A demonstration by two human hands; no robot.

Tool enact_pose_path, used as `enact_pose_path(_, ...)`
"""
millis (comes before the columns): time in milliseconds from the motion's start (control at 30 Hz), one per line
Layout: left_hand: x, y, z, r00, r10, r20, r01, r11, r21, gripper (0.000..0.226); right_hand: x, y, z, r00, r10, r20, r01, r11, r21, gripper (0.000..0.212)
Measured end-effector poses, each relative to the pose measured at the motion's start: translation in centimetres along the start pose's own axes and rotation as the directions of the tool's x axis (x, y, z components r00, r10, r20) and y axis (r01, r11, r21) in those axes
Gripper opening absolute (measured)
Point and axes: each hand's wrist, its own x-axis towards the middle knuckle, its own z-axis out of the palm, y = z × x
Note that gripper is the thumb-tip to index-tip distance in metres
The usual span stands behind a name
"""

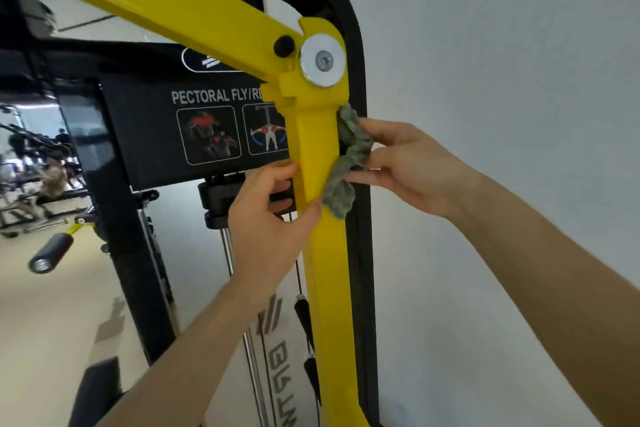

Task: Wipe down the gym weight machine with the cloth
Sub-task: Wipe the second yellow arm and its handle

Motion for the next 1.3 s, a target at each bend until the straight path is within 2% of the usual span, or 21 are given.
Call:
enact_pose_path(100, 0.0, 0.4, 0.0, 0.999, -0.037, -0.015, 0.037, 0.999, 0.014, 0.045, 0.5, 0.2, -0.4, 0.975, -0.222, -0.003, 0.22, 0.97, -0.099, 0.046)
enact_pose_path(167, -0.4, 0.7, 0.1, 0.999, -0.044, -0.017, 0.045, 0.999, 0.019, 0.044, 0.3, 1.5, -0.2, 0.952, -0.3, -0.055, 0.283, 0.938, -0.201, 0.047)
enact_pose_path(267, -0.9, 1.0, 0.1, 0.998, -0.059, -0.01, 0.059, 0.998, 0.011, 0.045, 0.0, 4.2, 0.5, 0.938, -0.329, -0.109, 0.276, 0.899, -0.34, 0.036)
enact_pose_path(400, -1.4, 1.6, 0.4, 0.997, -0.075, 0.0, 0.075, 0.996, 0.046, 0.048, 0.1, 6.9, 0.5, 0.934, -0.317, -0.165, 0.196, 0.841, -0.505, 0.025)
enact_pose_path(500, -1.4, 2.1, 0.5, 0.994, -0.104, -0.023, 0.105, 0.994, 0.027, 0.044, 0.8, 6.8, 0.3, 0.915, -0.355, -0.189, 0.181, 0.783, -0.595, 0.026)
enact_pose_path(700, 0.9, 3.4, 0.8, 0.995, -0.068, -0.079, 0.078, 0.989, 0.127, 0.053, 3.0, 3.2, 1.3, 0.904, -0.382, -0.194, 0.254, 0.842, -0.476, 0.03)
enact_pose_path(867, 2.7, 3.3, 0.8, 0.996, -0.032, -0.083, 0.044, 0.988, 0.151, 0.051, 3.4, 2.0, 1.2, 0.849, -0.474, -0.234, 0.401, 0.866, -0.299, 0.041)
enact_pose_path(967, 1.8, 2.3, 0.9, 0.998, -0.009, -0.061, 0.017, 0.99, 0.137, 0.058, 3.1, 3.3, 1.8, 0.828, -0.496, -0.261, 0.412, 0.854, -0.317, 0.035)
enact_pose_path(1067, 0.4, 1.6, 0.8, 1.0, 0.0, -0.009, 0.001, 0.992, 0.127, 0.067, 2.4, 5.2, 2.2, 0.863, -0.452, -0.226, 0.376, 0.873, -0.309, 0.028)
enact_pose_path(1167, -1.6, 1.2, 0.9, 0.999, 0.016, 0.045, -0.021, 0.993, 0.115, 0.075, 1.3, 7.8, 1.7, 0.911, -0.369, -0.185, 0.316, 0.911, -0.265, 0.032)
enact_pose_path(1300, -4.6, -0.1, 0.8, 0.993, -0.044, 0.111, 0.029, 0.99, 0.135, 0.081, -0.8, 11.6, 1.3, 0.942, -0.301, -0.15, 0.254, 0.929, -0.271, 0.038)
